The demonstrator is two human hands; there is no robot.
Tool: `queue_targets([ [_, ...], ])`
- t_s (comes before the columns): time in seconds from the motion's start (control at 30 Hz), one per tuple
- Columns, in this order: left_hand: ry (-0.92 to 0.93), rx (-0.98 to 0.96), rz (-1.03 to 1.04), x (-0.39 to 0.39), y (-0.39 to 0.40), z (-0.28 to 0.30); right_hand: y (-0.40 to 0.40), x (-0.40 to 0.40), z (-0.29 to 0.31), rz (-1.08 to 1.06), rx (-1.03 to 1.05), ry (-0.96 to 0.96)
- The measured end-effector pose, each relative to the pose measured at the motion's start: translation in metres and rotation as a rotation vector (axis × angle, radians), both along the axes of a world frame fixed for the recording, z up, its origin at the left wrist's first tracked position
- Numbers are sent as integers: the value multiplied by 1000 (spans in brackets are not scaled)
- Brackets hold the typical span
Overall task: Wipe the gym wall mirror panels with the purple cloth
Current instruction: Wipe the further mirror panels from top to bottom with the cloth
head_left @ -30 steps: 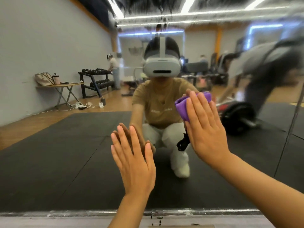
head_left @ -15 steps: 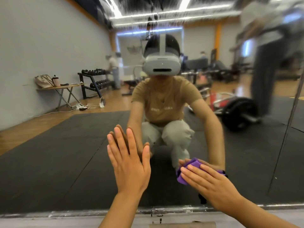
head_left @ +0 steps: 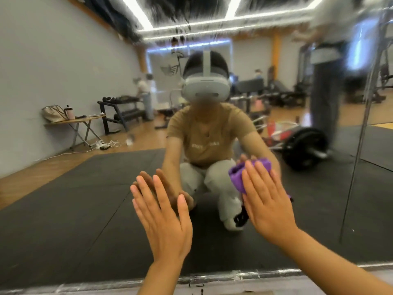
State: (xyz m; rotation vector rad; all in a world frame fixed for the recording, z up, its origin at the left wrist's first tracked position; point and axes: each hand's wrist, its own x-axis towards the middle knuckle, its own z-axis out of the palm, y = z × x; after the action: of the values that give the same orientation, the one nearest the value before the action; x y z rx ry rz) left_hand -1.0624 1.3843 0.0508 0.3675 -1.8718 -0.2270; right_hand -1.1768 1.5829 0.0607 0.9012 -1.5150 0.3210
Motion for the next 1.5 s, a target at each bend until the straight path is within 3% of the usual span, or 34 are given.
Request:
queue_targets([
  [0.17, -49, -96, -33, -2, 13, -19, 41, -7, -100, -155, 349, 38],
  [0.33, -78, -81, -6, -7, 15, -29, 50, -8, -84, -160, 429, -24],
  [0.5, -54, -104, 36, -16, 10, -32, 41, -16, 11, -23, 147, 24],
  [0.6, -31, -112, 53, -19, 11, -33, 36, -17, 67, -5, -113, -75],
  [0.67, -8, -123, 55, -19, 10, -33, 30, -15, 73, 15, -248, -126],
  [0.77, 1, -130, 46, -20, 10, -33, 25, -14, 31, 15, -226, -98],
  [0.93, -10, -134, 30, -17, 10, -33, 60, -16, -106, -135, 186, -23],
  [1.03, -16, -144, 39, -18, 9, -34, 82, -18, -133, -224, 343, -44],
  [1.17, -24, -140, 49, -19, 9, -35, 89, -23, -108, -151, 382, -48],
  [1.4, -4, -144, 45, -19, 9, -35, 96, -42, 46, -25, -124, -155],
  [1.5, 2, -139, 41, -19, 9, -34, 99, -45, 58, -32, -204, -172],
])
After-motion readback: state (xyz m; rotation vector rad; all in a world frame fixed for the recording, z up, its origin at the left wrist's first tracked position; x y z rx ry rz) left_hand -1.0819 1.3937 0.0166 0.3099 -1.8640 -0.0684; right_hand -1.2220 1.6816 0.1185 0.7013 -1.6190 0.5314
